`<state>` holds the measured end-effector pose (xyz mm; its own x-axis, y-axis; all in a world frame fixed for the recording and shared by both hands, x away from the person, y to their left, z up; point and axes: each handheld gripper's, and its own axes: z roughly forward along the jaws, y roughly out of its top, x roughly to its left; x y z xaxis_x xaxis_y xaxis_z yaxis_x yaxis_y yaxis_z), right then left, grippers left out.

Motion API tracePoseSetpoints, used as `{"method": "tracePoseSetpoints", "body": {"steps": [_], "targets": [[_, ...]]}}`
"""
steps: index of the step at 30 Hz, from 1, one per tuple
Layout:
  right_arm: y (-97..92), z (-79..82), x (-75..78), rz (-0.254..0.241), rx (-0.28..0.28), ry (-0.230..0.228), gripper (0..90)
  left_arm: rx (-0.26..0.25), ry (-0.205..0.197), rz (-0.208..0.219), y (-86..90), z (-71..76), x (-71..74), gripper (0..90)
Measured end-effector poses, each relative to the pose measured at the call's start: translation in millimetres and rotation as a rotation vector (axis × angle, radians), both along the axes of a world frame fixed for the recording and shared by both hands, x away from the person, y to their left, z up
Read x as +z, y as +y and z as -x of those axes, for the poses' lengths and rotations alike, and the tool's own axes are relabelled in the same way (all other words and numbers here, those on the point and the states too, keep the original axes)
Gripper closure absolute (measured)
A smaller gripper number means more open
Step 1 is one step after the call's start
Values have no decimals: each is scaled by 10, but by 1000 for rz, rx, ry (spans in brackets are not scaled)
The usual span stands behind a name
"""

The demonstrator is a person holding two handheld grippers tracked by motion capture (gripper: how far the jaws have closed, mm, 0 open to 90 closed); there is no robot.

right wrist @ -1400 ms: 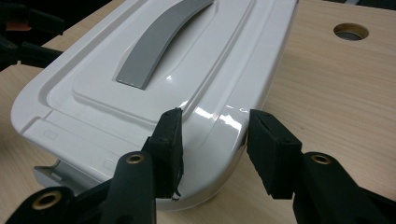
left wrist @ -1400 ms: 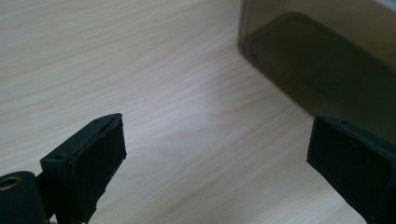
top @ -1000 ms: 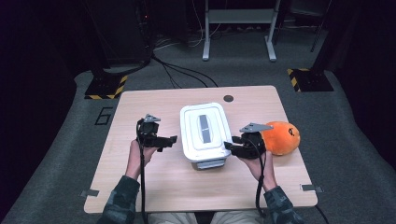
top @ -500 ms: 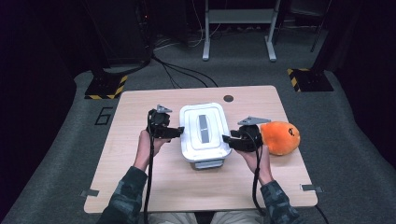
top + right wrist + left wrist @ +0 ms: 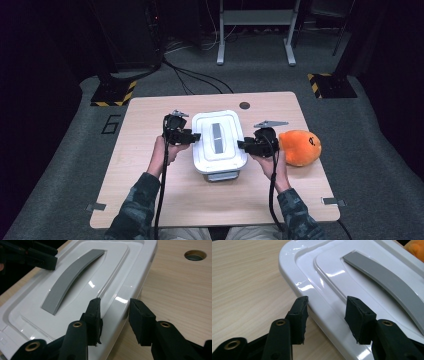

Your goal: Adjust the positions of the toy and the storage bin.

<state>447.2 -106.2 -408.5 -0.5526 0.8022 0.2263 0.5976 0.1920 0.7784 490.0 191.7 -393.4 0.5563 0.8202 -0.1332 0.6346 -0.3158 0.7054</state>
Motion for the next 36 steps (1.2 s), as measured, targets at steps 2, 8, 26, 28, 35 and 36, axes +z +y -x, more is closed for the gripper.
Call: {"method": "tracePoseSetpoints", "body": {"steps": [2,8,26,28,35,36], "targets": [[2,20,-3,1,-1,-5,616,11,-11,0,-19,-5,-2,524],[40,140,-6,7,-2,-10,594,8,-32,-37,-47,-52,12,547],[166,432,38,39,-8,-32,570,-45,-37,-44,-152,-230,12,546],[157,417,41,34,-7,-34,565,-41,-29,-35,-137,-231,6,541],[16,47,157,59,-86,-63,418,-25,-41,-24,0,-30,-29,355],[9,-8,164,62,-85,-60,402,-26,-41,-26,9,5,-32,345]]}}
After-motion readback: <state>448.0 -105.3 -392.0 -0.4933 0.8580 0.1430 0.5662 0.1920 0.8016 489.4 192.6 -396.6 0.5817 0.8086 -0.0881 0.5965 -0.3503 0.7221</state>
